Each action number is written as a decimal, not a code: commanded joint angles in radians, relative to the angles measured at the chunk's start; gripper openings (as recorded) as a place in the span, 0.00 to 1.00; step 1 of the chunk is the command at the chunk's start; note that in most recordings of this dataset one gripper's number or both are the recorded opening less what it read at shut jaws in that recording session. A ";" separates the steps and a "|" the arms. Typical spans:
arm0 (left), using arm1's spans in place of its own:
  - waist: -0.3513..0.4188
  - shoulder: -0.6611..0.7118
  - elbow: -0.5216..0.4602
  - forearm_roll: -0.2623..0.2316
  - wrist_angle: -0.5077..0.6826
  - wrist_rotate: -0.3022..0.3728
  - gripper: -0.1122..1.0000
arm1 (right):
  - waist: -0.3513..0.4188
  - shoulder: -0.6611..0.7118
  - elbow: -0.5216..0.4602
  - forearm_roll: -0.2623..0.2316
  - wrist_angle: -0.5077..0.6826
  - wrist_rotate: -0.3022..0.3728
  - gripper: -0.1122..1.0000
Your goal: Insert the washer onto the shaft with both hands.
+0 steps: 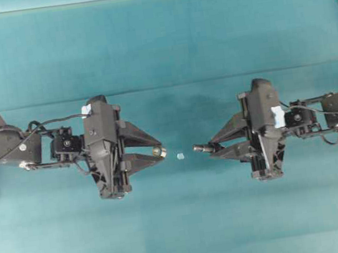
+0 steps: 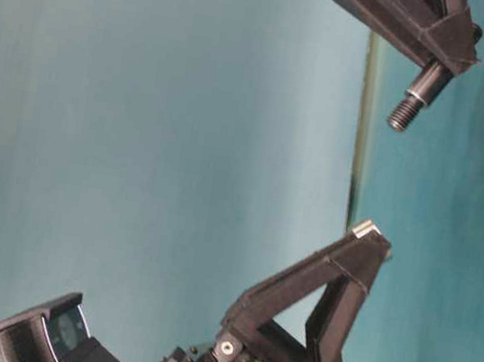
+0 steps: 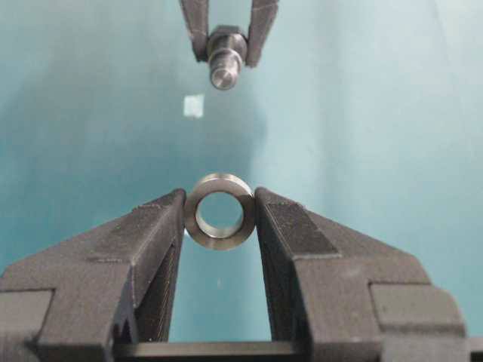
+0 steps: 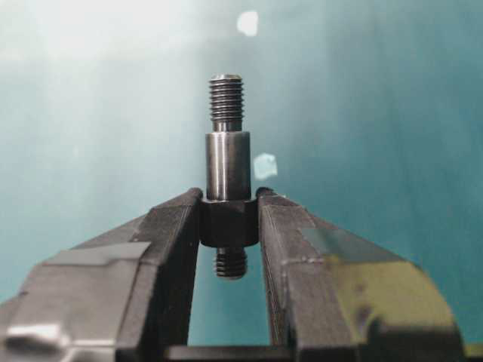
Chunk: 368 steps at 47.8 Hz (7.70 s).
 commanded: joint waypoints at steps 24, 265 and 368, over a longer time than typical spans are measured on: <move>-0.002 0.014 -0.044 0.003 -0.025 -0.005 0.43 | 0.009 0.052 -0.006 -0.009 -0.087 0.000 0.10; -0.014 -0.170 0.000 0.003 0.354 -0.006 0.89 | 0.025 0.091 -0.081 -0.009 -0.130 -0.034 0.10; -0.015 -0.206 0.054 0.003 0.353 -0.006 0.89 | 0.008 0.095 -0.081 -0.009 -0.123 -0.035 0.10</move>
